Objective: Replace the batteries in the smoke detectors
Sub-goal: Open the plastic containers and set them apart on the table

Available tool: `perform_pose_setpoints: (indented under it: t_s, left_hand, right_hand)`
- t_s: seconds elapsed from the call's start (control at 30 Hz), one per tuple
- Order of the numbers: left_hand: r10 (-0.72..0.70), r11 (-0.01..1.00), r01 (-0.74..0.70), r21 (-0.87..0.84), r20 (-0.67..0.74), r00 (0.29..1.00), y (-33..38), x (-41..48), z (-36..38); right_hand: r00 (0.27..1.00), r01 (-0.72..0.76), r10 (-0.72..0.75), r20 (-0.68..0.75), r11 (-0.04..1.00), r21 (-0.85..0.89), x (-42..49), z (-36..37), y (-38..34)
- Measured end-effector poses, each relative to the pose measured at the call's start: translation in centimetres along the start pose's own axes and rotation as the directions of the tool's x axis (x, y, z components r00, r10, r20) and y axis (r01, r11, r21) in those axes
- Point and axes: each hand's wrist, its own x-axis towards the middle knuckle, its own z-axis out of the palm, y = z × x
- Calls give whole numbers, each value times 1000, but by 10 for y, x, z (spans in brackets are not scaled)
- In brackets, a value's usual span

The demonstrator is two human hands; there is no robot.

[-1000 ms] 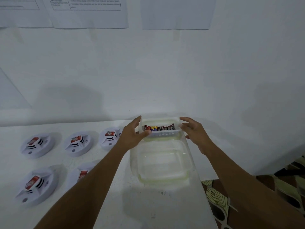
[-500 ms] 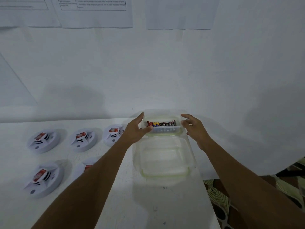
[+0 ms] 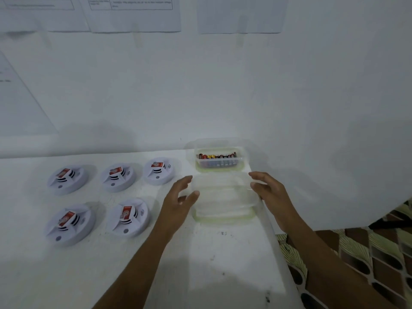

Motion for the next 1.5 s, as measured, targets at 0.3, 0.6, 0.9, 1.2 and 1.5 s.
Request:
perform_pose_setpoints:
  t_s: [0.3, 0.6, 0.9, 1.2, 1.5]
  left_hand:
    - [-25, 1000, 25, 1, 73, 997, 8, 2, 1]
    - [-19, 1000, 18, 22, 65, 998, 10, 5, 9]
    - [105, 937, -121, 326, 68, 992, 18, -2, -20]
    - [199, 618, -220, 755, 120, 973, -36, -46, -141]
    - [265, 767, -292, 571, 132, 955, -58, -69, -171]
  right_hand:
    - [999, 16, -15, -31, 1000, 19, 1, 8, 9]
    - [997, 0, 6, -76, 996, 88, 9, 11, 13]
    - [928, 224, -319, -194, 891, -394, -3, 28, -13]
    - [765, 608, -623, 161, 617, -500, -55, 132, -37]
    - [872, 485, -407, 273, 643, -593, -85, 204, 5]
